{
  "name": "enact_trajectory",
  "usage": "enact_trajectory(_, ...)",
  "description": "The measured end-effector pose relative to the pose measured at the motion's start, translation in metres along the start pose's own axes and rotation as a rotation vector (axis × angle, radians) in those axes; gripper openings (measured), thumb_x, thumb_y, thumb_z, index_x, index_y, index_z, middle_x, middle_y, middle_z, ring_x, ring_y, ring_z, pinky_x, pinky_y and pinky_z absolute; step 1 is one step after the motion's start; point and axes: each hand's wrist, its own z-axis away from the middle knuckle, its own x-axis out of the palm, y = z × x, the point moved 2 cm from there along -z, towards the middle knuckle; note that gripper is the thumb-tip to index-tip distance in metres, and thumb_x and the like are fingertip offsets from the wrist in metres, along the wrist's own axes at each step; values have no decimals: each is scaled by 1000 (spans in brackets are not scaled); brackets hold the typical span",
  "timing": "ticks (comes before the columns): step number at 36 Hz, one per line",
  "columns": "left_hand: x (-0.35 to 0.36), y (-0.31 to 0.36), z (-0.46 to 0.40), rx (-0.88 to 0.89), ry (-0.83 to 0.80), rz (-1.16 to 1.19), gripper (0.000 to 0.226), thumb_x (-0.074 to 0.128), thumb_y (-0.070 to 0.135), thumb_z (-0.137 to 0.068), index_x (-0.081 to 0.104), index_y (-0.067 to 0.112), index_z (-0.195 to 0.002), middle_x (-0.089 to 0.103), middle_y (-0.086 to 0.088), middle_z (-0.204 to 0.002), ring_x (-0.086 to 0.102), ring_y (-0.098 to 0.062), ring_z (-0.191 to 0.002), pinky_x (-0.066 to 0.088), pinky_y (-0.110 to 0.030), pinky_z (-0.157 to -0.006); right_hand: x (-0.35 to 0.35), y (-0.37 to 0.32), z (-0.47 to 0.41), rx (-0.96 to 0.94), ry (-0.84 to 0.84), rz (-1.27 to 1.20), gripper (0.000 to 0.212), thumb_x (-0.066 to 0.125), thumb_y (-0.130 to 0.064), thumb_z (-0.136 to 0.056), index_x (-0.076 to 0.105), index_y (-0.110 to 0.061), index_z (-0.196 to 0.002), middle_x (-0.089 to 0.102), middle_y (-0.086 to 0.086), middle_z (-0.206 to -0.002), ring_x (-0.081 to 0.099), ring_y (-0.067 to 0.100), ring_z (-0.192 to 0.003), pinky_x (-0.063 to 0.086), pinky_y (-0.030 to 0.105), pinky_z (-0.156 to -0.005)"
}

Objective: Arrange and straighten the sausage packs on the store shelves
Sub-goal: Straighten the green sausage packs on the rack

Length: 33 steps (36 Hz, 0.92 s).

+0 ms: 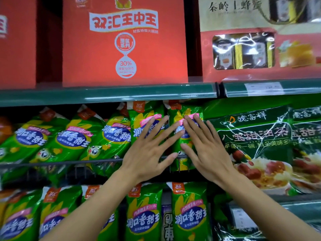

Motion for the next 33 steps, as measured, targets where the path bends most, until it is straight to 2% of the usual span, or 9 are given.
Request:
enact_trajectory(4,1,-1,0,29,-18,-34,63,25,55,-108,5,33,-163,-4,8,-171,-10,-23,-158,6,-55,-127,-1,-1,1,0,-15,-3,69,22,-54,-107,6,-16,-162,-2,-5,-170,-6,14,-156,10,46,-126)
enact_trajectory(7,2,-1,0,36,-38,-20,61,20,55,-108,4,33,-163,-4,10,-171,-9,-19,-158,4,-56,-126,-3,-5,3,8,-12,-10,74,23,-57,-106,-2,-15,-162,-12,0,-170,-11,15,-156,7,42,-127)
enact_trajectory(10,4,0,2,22,-45,12,61,17,56,-109,-1,33,-163,-9,12,-170,-8,-14,-157,3,-56,-126,-6,-5,4,131,28,-115,83,29,-60,-103,-7,-13,-161,-19,4,-168,-13,17,-156,10,36,-127)
enact_trajectory(14,7,2,4,11,-27,61,61,15,55,-109,-5,33,-162,-13,13,-170,-10,-11,-157,-1,-53,-127,0,-7,7,201,73,-80,79,27,-57,-104,-4,-13,-161,-15,5,-169,-5,17,-157,16,35,-126)
enact_trajectory(20,10,-1,0,34,-94,89,63,10,56,-108,-6,29,-163,-18,10,-169,-18,-11,-155,-5,-52,-126,4,-8,7,229,71,-37,75,25,-54,-105,3,-12,-162,-6,5,-170,5,18,-157,10,29,-125)
enact_trajectory(25,1,-3,2,60,-118,159,63,17,54,-108,2,27,-163,-12,9,-170,-16,-12,-156,-7,-49,-126,-4,-14,9,264,-2,-40,78,23,-58,-102,6,-10,-162,-8,3,-170,6,20,-156,10,32,-125)
enact_trajectory(28,-7,-12,17,82,-36,202,61,27,49,-108,18,25,-163,4,6,-171,-6,-15,-158,2,-50,-127,-19,-22,9,258,6,-60,78,30,-58,-101,15,-11,-161,1,4,-170,10,23,-156,18,39,-126)
enact_trajectory(33,-15,-46,64,111,44,186,59,33,45,-108,21,23,-162,8,4,-171,0,-18,-158,7,-49,-127,-39,-51,9,90,102,-115,70,59,-30,-99,26,-13,-158,19,2,-166,22,20,-153,24,38,-124)
